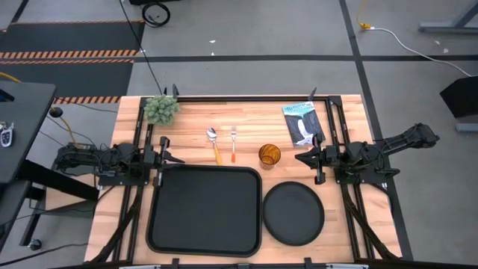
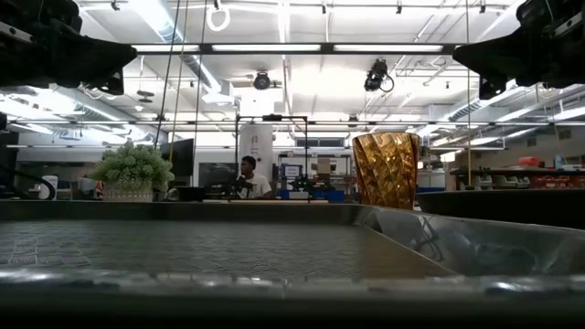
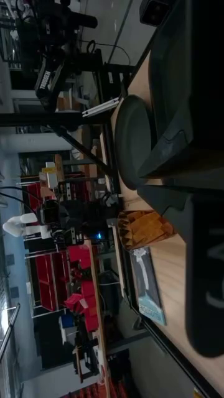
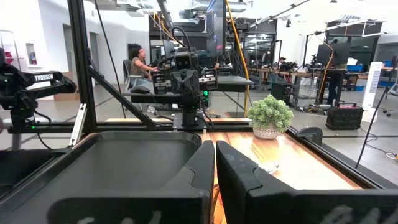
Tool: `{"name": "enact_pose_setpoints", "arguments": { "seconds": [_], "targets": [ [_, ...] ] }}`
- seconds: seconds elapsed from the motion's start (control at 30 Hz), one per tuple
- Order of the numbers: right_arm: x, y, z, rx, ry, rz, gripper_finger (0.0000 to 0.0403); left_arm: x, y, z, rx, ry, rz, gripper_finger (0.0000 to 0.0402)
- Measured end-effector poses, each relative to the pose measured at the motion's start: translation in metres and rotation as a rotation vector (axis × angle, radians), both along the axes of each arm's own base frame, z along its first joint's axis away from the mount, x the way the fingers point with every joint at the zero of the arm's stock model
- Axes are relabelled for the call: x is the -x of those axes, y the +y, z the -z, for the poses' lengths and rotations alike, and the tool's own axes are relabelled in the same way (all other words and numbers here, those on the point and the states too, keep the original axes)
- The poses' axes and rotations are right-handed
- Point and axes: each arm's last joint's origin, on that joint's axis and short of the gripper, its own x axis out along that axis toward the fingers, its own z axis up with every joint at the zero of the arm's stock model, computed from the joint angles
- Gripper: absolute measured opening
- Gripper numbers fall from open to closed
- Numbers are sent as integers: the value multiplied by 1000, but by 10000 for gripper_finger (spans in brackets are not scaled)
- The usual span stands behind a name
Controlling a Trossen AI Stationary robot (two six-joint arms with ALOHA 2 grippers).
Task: Pick and place plate/cup/fork/spoon on tray
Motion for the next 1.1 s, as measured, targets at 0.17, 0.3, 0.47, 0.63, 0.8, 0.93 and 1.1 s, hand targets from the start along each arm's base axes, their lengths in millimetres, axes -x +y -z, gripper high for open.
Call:
{"name": "enact_pose_setpoints", "arguments": {
  "seconds": [0.17,0.3,0.47,0.63,0.8,0.93,1.1],
  "targets": [
    [0,0,0,0,0,0,23,0,0,-4,120,-30,9,37],
    [0,0,0,0,0,0,23,3,4,-17,292,-172,-70,37],
    [0,0,0,-1,-3,0,23,7,6,-28,262,-302,-126,36],
    [0,0,0,-1,-4,0,23,3,7,-34,282,-357,-170,36],
    [0,0,-1,-1,-4,0,23,-11,8,-27,285,-268,-274,36],
    [0,0,0,-1,-4,0,23,-21,8,-23,286,-233,-329,36],
    [0,0,-1,-1,-4,0,23,-34,8,-20,317,-195,-360,36]
  ]
}}
